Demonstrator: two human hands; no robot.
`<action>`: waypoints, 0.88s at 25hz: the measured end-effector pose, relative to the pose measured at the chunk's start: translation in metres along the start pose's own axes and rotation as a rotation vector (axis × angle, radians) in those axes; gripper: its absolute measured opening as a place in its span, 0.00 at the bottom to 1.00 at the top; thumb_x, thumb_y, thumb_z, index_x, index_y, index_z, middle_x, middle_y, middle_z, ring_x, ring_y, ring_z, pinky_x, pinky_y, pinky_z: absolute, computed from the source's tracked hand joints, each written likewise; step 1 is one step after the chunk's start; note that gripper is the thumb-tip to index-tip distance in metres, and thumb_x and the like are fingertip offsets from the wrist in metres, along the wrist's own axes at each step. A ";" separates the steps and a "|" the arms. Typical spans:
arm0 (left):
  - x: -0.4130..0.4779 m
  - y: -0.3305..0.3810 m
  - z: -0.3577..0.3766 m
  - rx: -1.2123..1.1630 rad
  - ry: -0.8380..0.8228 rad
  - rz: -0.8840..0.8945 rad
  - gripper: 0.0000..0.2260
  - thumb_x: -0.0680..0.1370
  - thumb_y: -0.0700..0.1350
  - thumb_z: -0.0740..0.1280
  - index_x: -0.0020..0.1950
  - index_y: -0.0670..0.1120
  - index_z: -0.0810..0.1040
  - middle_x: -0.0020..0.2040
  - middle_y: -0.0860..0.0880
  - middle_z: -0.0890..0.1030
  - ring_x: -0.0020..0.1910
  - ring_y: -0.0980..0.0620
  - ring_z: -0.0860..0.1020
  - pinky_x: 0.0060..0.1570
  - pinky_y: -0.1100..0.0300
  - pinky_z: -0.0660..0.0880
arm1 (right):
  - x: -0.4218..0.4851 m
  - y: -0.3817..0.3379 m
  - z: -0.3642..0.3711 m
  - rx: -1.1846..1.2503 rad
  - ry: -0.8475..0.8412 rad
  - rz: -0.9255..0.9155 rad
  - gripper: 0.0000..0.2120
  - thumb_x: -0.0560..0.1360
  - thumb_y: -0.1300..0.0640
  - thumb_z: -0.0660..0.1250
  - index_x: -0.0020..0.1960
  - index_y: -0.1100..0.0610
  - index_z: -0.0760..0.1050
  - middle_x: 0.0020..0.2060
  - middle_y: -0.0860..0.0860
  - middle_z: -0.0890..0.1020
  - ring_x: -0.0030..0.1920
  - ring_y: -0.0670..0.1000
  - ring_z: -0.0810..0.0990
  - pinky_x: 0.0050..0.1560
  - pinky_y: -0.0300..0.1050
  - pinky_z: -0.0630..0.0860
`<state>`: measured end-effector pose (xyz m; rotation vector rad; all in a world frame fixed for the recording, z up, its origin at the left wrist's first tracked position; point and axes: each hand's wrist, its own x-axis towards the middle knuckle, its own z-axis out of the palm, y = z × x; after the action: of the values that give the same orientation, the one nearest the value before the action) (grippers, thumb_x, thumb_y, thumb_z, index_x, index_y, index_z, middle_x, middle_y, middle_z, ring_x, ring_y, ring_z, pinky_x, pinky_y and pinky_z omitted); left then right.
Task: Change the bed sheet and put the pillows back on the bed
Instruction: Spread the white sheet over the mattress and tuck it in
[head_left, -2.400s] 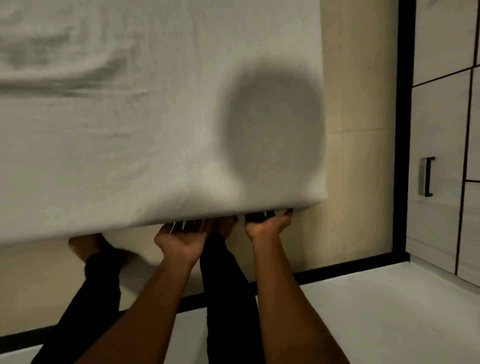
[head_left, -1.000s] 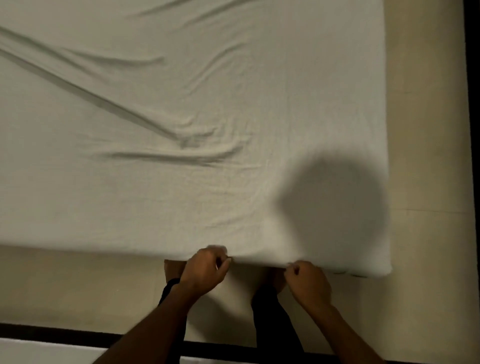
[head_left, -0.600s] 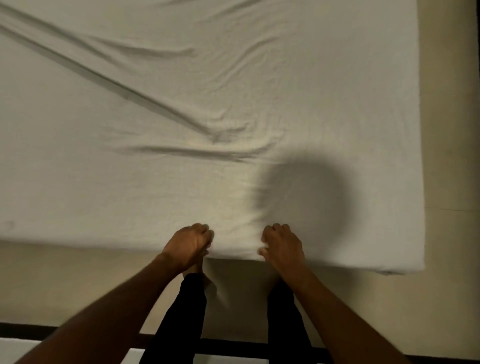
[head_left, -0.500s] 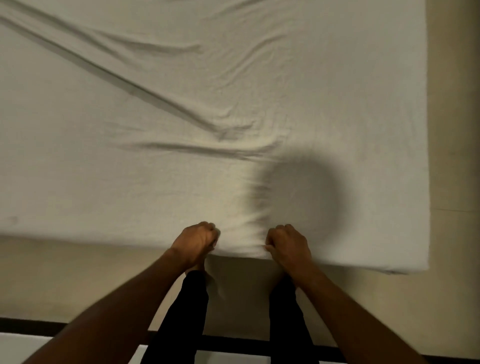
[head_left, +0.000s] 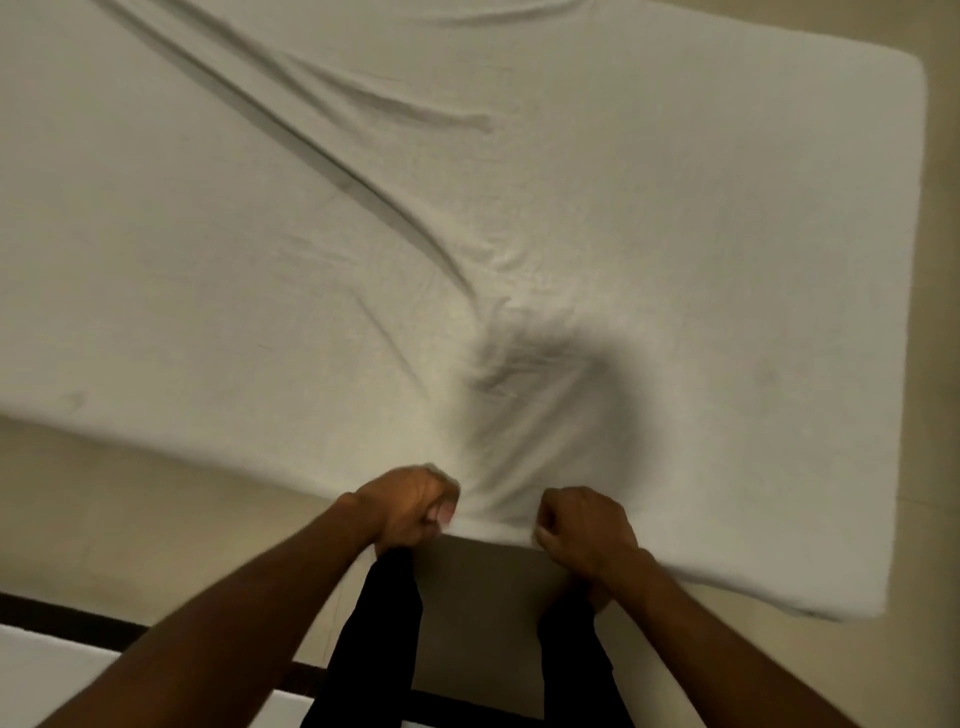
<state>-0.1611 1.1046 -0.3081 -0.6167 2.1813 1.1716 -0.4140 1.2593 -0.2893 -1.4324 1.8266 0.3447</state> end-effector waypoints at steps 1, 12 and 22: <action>-0.013 -0.019 -0.009 0.037 0.031 0.005 0.08 0.72 0.47 0.71 0.48 0.56 0.75 0.47 0.57 0.77 0.47 0.55 0.76 0.46 0.56 0.75 | 0.003 -0.019 -0.001 0.048 0.051 -0.024 0.10 0.77 0.44 0.64 0.52 0.47 0.78 0.49 0.46 0.82 0.48 0.49 0.80 0.50 0.47 0.79; -0.127 -0.230 -0.079 0.322 0.397 -0.218 0.07 0.71 0.41 0.75 0.42 0.51 0.79 0.46 0.50 0.79 0.45 0.45 0.80 0.38 0.56 0.73 | 0.102 -0.231 0.029 -0.001 0.293 -0.068 0.08 0.71 0.52 0.78 0.40 0.49 0.79 0.37 0.46 0.79 0.39 0.48 0.77 0.37 0.44 0.77; -0.152 -0.247 -0.072 0.126 0.026 -0.210 0.07 0.76 0.42 0.70 0.53 0.48 0.84 0.55 0.49 0.82 0.56 0.47 0.80 0.54 0.59 0.70 | 0.099 -0.260 -0.006 -0.109 -0.083 -0.170 0.10 0.76 0.52 0.62 0.51 0.51 0.80 0.52 0.50 0.83 0.53 0.54 0.83 0.55 0.46 0.77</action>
<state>0.0854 0.9367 -0.3171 -0.7886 2.1330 0.9143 -0.1855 1.0998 -0.2922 -1.6115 1.6278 0.4158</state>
